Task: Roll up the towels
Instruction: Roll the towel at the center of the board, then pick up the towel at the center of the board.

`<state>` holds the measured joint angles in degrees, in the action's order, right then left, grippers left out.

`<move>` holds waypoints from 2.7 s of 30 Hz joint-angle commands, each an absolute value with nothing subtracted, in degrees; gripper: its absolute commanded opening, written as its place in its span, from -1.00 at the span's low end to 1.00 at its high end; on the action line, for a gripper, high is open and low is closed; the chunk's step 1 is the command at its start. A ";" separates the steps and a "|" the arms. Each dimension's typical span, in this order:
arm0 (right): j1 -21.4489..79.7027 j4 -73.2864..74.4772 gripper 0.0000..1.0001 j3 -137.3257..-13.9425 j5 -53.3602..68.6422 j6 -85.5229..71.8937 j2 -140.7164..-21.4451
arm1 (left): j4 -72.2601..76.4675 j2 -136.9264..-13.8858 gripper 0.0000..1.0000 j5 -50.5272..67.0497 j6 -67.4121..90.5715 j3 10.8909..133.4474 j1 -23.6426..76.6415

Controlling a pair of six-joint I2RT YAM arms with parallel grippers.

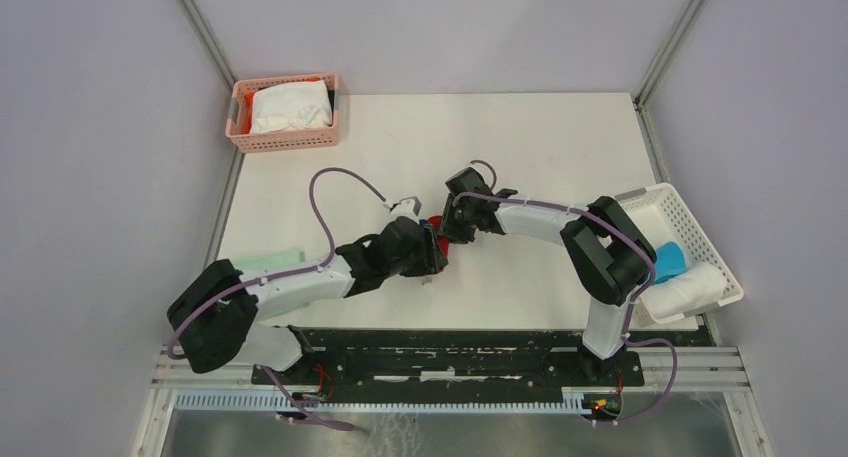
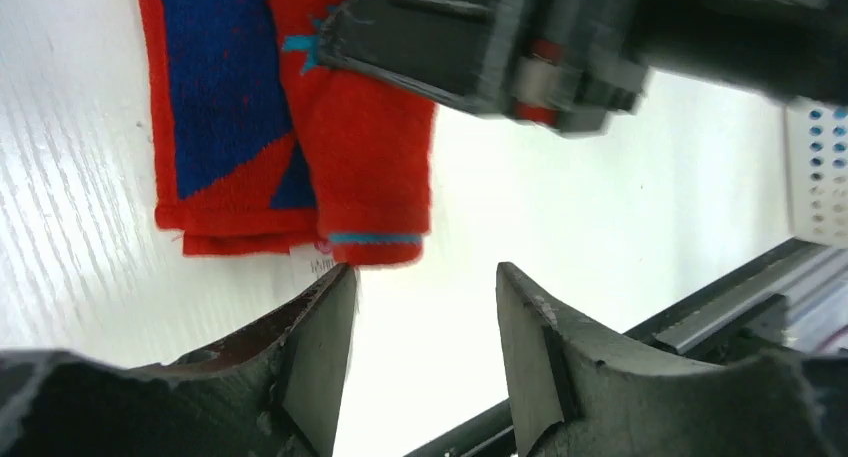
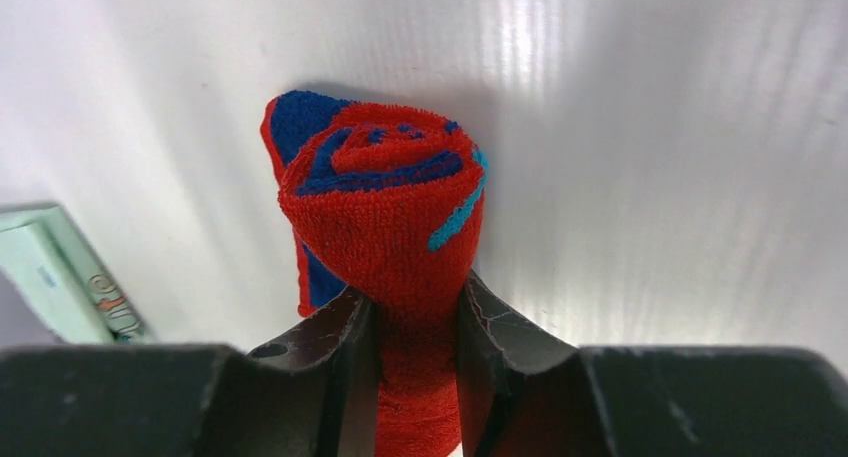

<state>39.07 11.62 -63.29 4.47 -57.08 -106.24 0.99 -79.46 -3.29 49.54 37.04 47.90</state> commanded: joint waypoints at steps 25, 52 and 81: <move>39.94 29.22 -0.27 -69.76 -2.52 -54.67 -105.83 | -9.44 -108.94 0.30 -62.66 26.19 61.92 76.79; 34.86 -6.71 0.52 -53.70 14.05 -59.22 -99.73 | 17.25 -89.15 -0.77 10.28 49.98 31.10 39.25; 35.66 -9.86 0.44 -60.11 22.98 -56.21 -116.52 | 39.20 -100.41 -0.82 26.92 70.18 16.85 24.62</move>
